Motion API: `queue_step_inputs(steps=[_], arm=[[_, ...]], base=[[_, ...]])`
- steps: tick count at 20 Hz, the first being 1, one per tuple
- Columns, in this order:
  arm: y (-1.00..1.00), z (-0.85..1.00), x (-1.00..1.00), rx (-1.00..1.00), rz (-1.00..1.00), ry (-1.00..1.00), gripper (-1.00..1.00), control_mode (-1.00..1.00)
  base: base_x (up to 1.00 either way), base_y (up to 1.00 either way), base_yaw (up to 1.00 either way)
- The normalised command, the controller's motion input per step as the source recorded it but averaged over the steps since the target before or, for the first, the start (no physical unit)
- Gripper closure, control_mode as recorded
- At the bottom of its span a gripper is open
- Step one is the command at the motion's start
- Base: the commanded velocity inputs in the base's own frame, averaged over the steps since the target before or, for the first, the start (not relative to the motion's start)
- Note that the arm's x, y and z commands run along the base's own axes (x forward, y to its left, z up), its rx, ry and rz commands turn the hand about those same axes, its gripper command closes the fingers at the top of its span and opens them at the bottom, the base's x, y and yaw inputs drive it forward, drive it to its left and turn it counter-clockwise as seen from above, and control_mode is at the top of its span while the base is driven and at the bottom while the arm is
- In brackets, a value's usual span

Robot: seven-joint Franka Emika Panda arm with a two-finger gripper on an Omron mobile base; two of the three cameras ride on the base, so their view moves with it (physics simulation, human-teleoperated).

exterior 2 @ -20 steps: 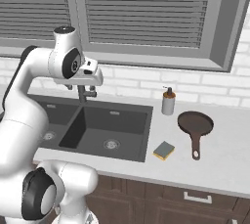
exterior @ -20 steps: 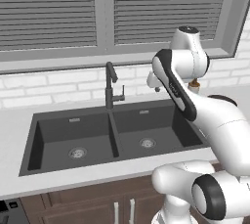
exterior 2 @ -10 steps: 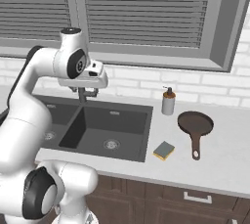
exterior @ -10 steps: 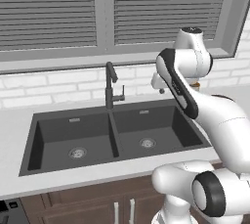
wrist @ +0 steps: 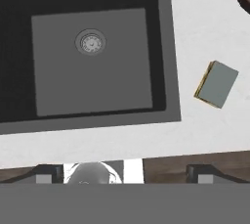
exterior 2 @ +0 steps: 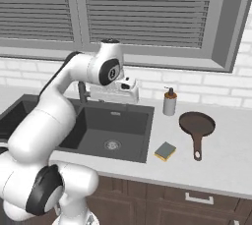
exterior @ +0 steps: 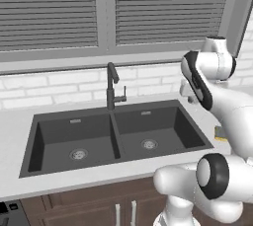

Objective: Pick the pan and sponge and place them into the sink. Then turn on the water.

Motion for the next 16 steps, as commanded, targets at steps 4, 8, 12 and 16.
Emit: queue_step_inputs(steps=[4,8,12,16], arm=[[-1.0,-0.73,0.0,0.02,-0.04,0.08,-1.0,-1.0],[-1.0,-0.79,0.01,0.0,-0.03,0.0,-1.0,-1.0],[-1.0,-0.48,0.11,0.0,-0.01,0.0,-1.0,-1.0],[-0.42,-0.16,0.02,-0.02,0.0,0.0,-1.0,-1.0]], base=[[0.0,0.0,0.0],[0.0,0.0,0.0],[0.0,0.0,0.0],[0.0,0.0,0.0]])
